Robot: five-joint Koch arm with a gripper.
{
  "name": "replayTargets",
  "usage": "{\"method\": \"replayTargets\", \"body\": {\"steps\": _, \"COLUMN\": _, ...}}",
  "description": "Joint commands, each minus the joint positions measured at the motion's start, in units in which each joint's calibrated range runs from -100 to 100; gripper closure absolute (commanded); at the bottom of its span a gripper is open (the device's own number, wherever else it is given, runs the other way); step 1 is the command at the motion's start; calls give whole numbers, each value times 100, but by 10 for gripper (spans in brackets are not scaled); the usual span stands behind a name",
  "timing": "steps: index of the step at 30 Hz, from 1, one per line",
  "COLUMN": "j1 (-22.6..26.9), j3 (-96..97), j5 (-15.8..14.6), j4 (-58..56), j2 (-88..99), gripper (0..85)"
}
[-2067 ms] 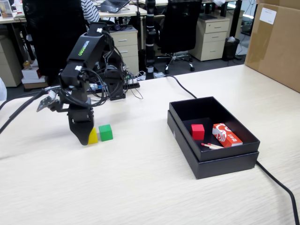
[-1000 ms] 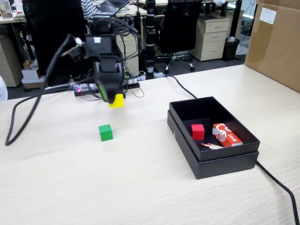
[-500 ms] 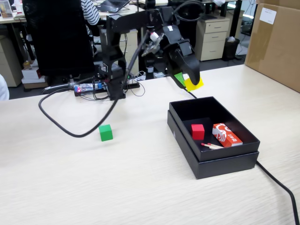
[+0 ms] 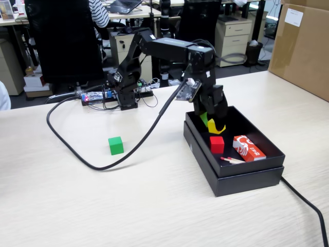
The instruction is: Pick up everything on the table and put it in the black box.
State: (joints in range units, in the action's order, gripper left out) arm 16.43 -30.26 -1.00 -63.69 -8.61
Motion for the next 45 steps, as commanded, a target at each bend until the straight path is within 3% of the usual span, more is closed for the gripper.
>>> {"method": "replayTargets", "body": {"steps": 1, "j1": -20, "j3": -437, "j5": -5, "j4": -37, "j2": 86, "gripper": 843}}
{"method": "replayTargets", "body": {"steps": 2, "j1": -34, "j3": -419, "j5": 5, "j4": -46, "j2": 6, "gripper": 595}}
{"method": "replayTargets", "body": {"steps": 6, "j1": -49, "j3": -383, "j5": 0, "j4": -72, "j2": 121, "gripper": 464}}
{"method": "replayTargets", "body": {"steps": 16, "j1": -200, "j3": -38, "j5": 59, "j4": -98, "j2": 2289, "gripper": 460}}
{"method": "replayTargets", "body": {"steps": 20, "j1": -713, "j3": 986, "j5": 322, "j4": -253, "j2": 4802, "gripper": 402}}
{"method": "replayTargets", "body": {"steps": 27, "j1": -1411, "j3": 3035, "j5": 708, "j4": -253, "j2": 6546, "gripper": 371}}
{"method": "replayTargets", "body": {"steps": 37, "j1": -2188, "j3": 4631, "j5": 967, "j4": -253, "j2": 6810, "gripper": 366}}
{"method": "replayTargets", "body": {"steps": 45, "j1": -2535, "j3": 4495, "j5": 1133, "j4": -193, "j2": 5743, "gripper": 366}}
